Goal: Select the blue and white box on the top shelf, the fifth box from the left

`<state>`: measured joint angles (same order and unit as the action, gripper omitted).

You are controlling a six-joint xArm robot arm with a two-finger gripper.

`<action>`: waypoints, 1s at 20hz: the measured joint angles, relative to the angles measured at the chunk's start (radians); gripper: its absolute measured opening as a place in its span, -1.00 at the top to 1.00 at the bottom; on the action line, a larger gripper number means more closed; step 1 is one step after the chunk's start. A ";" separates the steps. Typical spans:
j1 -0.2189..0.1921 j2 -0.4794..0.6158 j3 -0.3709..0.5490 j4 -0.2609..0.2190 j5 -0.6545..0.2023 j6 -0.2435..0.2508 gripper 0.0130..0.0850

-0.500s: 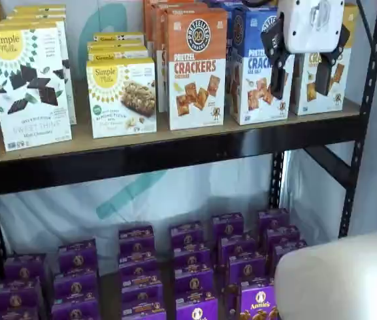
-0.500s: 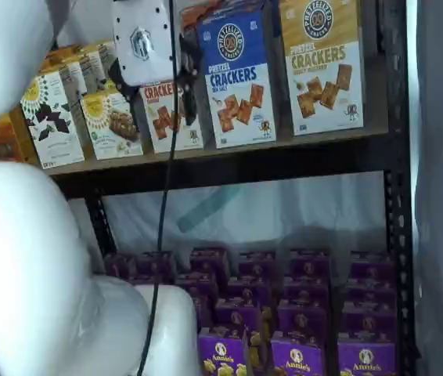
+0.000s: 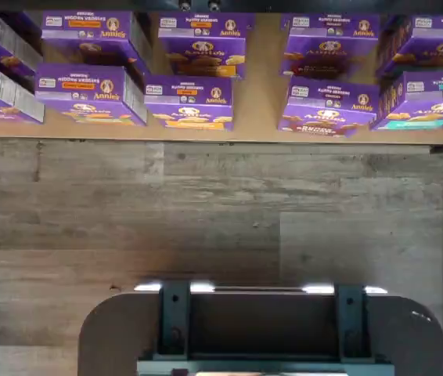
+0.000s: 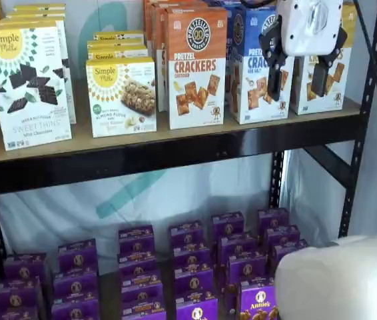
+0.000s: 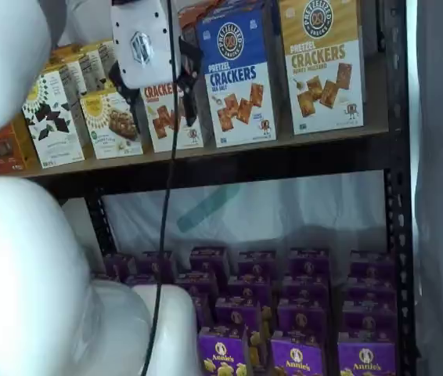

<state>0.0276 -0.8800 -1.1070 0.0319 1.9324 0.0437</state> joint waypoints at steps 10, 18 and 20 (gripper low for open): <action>0.061 0.032 0.051 -0.037 -0.117 0.050 -1.00; 0.034 0.133 -0.009 -0.053 -0.175 0.022 -1.00; 0.023 0.154 -0.030 -0.055 -0.187 0.012 -1.00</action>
<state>0.0506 -0.7263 -1.1366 -0.0229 1.7451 0.0553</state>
